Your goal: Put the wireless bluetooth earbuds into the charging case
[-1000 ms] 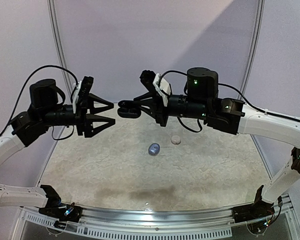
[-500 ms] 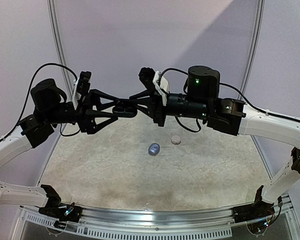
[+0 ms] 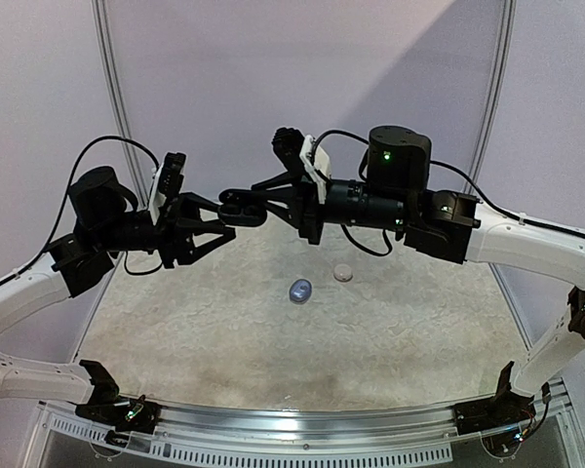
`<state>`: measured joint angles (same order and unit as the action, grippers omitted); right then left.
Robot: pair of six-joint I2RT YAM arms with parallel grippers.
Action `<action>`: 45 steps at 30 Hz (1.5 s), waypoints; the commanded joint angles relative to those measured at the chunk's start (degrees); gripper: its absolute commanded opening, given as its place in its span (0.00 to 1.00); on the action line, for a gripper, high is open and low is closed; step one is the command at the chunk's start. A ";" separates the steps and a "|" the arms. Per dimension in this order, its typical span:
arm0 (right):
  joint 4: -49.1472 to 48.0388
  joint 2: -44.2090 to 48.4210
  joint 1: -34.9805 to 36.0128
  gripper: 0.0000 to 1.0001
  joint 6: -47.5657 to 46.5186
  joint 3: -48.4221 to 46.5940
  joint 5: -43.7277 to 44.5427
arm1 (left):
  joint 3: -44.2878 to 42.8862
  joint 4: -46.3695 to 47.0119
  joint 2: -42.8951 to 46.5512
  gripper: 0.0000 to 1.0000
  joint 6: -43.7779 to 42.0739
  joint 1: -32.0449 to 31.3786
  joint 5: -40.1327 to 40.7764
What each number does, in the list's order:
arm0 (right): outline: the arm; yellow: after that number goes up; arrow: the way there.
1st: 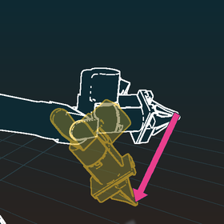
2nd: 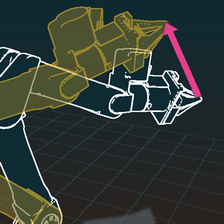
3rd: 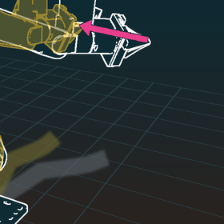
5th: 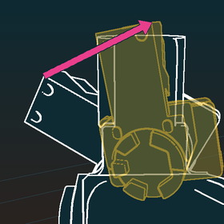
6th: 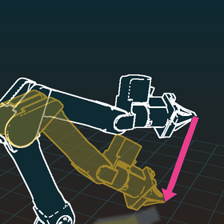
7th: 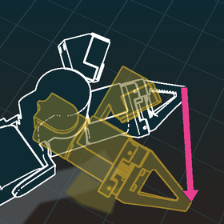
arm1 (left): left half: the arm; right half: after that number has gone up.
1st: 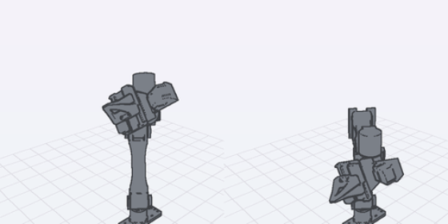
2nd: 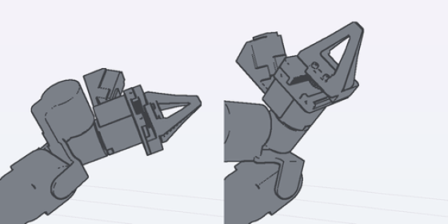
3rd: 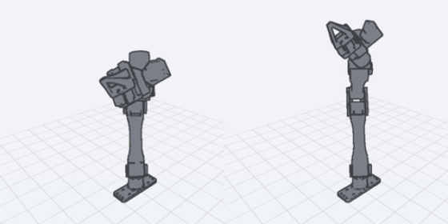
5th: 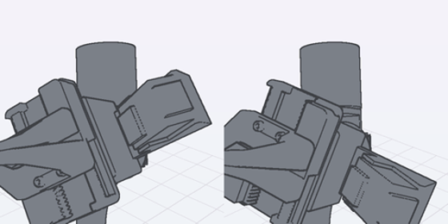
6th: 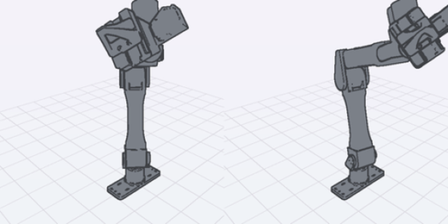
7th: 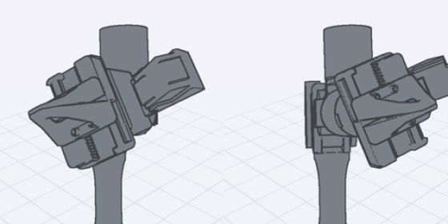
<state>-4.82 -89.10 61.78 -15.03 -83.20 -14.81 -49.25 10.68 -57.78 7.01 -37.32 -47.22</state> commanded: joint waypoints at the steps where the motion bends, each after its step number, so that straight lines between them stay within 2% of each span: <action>1: -1.60 1.04 0.14 0.00 0.54 -1.79 -0.48 | -0.75 1.71 -0.52 0.37 0.28 -1.06 -1.02; 9: -1.43 0.88 0.17 0.00 0.52 -1.56 -0.72 | -1.02 2.22 -0.75 0.12 0.01 -1.35 -1.13; 14: -1.40 0.77 0.18 0.00 0.66 -0.96 -0.52 | -1.11 2.16 -0.59 0.00 0.39 -1.35 -0.39; 20: -1.16 0.77 0.14 0.02 0.20 -0.64 -0.90 | -1.34 2.91 -0.58 0.00 1.92 -1.35 0.57; 25: 0.34 0.98 0.17 0.24 -0.32 -0.41 0.77 | -1.54 1.11 -0.24 0.00 -0.85 -1.26 1.61; 29: 1.14 2.82 0.18 0.33 -1.25 0.54 2.56 | -2.49 -4.80 -0.13 0.00 -6.68 -1.01 4.80; 32: 1.88 4.34 0.17 0.34 -2.05 0.84 3.43 | -2.31 -7.05 -0.06 0.00 -9.91 -0.91 7.21; 37: 2.83 5.32 0.13 0.37 -2.21 0.50 2.24 | -2.20 -6.53 -0.39 0.00 -10.99 -0.91 6.27; 40: 3.51 5.49 0.16 0.38 -1.41 -0.46 0.93 | -2.62 -9.36 -0.34 0.00 -15.41 -1.01 6.01; 42: 4.23 5.32 0.16 0.39 -0.25 -1.53 2.69 | -2.81 -11.57 -0.08 0.00 -19.95 -1.00 5.96; 45: 7.75 2.92 0.18 0.39 1.62 -4.79 10.46 | -3.31 -15.65 0.26 0.00 -28.18 -1.13 6.13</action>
<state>-2.04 -84.68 61.84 -16.12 -83.48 -11.55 -50.70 1.26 -58.02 -9.58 -37.89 -41.34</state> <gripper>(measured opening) 0.392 0.240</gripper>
